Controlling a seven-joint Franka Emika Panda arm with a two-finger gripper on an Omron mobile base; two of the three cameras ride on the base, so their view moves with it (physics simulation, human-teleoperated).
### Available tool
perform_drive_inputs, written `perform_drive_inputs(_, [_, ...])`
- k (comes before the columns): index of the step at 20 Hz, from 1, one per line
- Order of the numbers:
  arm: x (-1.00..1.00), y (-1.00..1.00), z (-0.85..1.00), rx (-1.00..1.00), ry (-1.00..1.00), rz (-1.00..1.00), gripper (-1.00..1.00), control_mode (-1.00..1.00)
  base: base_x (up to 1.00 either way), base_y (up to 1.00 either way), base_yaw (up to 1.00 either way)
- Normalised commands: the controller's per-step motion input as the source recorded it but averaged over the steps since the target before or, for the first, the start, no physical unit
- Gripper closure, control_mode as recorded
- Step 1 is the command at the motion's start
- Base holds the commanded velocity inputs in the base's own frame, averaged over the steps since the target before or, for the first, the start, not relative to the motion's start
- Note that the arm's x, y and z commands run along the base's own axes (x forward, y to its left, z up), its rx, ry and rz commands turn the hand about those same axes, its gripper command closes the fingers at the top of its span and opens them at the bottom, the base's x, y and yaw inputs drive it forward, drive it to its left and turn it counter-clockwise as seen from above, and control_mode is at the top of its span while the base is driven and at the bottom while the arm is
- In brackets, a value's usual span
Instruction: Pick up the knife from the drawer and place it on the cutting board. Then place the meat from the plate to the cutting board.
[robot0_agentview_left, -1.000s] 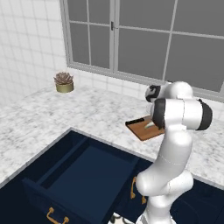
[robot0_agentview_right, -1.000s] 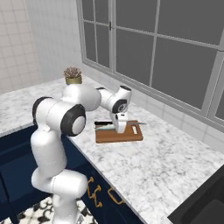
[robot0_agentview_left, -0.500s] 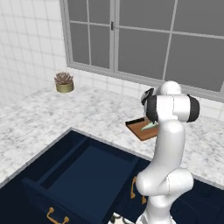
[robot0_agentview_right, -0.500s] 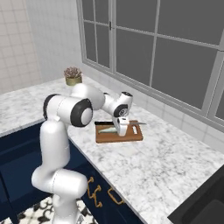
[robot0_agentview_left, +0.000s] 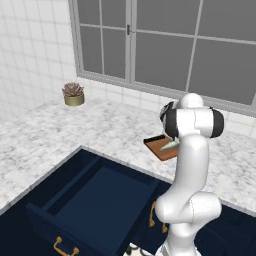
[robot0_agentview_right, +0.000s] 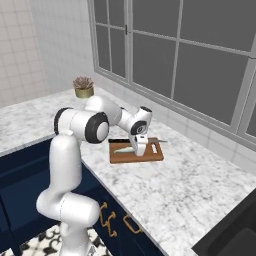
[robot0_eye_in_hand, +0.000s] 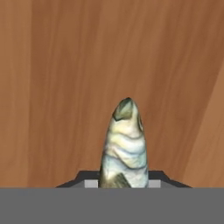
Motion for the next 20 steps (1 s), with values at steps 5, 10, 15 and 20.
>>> perform_drive_inputs(5, [-0.01,-0.03,0.00,0.01,0.00,0.00,-1.00,-1.00,0.00,0.00,0.00])
perform_drive_inputs(10, [-0.14,-0.04,0.15,0.01,-0.02,-0.01,-1.00,-1.00,0.00,0.00,0.00])
perform_drive_inputs(15, [-0.36,-0.05,0.49,0.02,-0.02,0.00,-1.00,-1.00,0.00,0.00,0.00])
perform_drive_inputs(20, [-0.45,0.07,0.84,0.02,-0.13,0.01,-1.00,-1.00,0.00,0.00,0.00])
